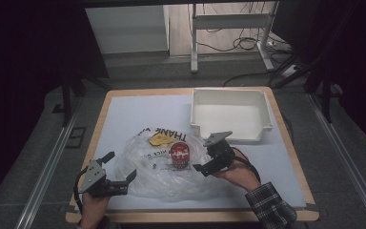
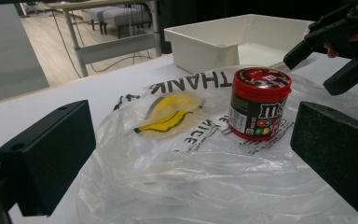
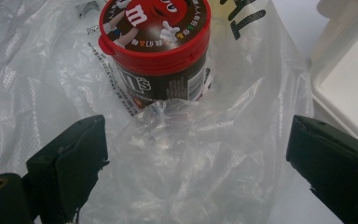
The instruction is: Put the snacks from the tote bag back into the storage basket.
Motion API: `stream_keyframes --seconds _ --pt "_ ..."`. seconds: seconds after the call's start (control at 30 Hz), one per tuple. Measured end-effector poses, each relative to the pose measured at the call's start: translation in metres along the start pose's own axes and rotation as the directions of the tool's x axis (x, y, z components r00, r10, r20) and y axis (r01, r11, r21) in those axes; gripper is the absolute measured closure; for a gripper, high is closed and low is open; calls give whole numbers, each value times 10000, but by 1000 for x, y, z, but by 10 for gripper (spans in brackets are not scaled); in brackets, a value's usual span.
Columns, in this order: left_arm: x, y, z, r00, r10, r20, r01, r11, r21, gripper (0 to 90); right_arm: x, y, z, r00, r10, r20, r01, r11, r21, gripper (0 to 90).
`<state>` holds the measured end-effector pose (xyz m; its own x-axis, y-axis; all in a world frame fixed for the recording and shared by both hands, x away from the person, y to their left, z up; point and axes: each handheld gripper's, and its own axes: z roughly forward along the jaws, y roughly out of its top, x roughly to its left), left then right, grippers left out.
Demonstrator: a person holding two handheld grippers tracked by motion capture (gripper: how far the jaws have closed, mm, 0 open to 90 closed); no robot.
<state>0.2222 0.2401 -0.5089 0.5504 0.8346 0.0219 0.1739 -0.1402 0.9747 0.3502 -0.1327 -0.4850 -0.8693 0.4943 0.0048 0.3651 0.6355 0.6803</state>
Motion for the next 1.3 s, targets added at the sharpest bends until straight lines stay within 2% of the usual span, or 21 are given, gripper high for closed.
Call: stream_keyframes --seconds 0.5,0.7,1.0,1.03,1.3 --pt "-1 0 0 10000 51 53 -51 10000 -58 1 1 19 18 9992 -349 -210 361 9978 551 150" --pt "-1 1 0 9999 97 70 -96 9999 -28 2 2 28 26 9985 -534 -127 541 9959 724 152" --pt "-2 1 0 9999 127 74 -127 9999 9 3 5 37 39 9978 -501 -440 544 9934 1010 160" --pt "-2 1 0 9999 142 75 -142 9999 15 3 7 39 42 9972 -465 -586 525 9930 1062 161" --pt "-3 1 0 9997 208 91 -209 9998 68 3 9 47 54 9968 -435 -671 526 9886 1413 158"
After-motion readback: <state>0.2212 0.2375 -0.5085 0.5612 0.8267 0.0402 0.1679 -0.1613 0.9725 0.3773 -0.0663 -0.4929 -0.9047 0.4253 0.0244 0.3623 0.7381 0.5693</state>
